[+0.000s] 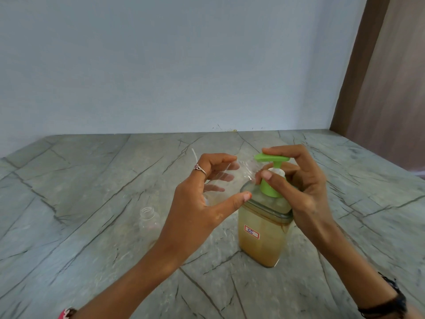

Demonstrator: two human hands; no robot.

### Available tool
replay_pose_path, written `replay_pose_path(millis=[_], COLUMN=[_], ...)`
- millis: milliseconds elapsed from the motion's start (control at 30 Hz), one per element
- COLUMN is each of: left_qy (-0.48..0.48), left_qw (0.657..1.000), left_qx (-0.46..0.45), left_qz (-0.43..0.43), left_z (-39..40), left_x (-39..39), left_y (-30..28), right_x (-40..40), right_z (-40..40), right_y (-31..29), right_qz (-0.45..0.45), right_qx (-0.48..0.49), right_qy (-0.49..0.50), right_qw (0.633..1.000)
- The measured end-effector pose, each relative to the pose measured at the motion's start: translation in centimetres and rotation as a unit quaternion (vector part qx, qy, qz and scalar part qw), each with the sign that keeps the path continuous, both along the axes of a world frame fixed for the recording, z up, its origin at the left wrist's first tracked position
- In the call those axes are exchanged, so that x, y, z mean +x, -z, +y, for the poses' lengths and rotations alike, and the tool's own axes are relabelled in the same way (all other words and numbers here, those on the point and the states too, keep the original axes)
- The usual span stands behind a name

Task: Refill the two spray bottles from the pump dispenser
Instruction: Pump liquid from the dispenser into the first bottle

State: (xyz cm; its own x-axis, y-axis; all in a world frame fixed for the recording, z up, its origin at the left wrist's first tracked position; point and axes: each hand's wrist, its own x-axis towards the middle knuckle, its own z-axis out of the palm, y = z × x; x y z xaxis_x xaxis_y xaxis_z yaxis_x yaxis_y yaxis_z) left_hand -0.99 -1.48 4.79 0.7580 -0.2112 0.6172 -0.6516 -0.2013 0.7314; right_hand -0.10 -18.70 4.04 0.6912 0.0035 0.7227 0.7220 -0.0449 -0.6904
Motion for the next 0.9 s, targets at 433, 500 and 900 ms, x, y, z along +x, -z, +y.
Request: replay_pose_path(millis=[433,500,900], left_qy=[0.004,0.004,0.001], left_qw=[1.0,1.0,1.0], left_qx=[0.012,0.013,-0.001], left_qz=[0.0,-0.001,0.002], left_z=[-0.1,-0.1,0.0], left_x=[0.0,0.0,0.1], left_y=[0.3,0.3,0.2], right_x=[0.4,0.2,0.0], right_z=[0.1,0.1,0.1], right_y=[-1.1,-1.0,-0.4], right_qz=[0.03,0.031,0.02], right_qx=[0.053,0.05,0.024], right_qy=[-0.04,-0.04,-0.027], right_qw=[0.997,0.997,0.999])
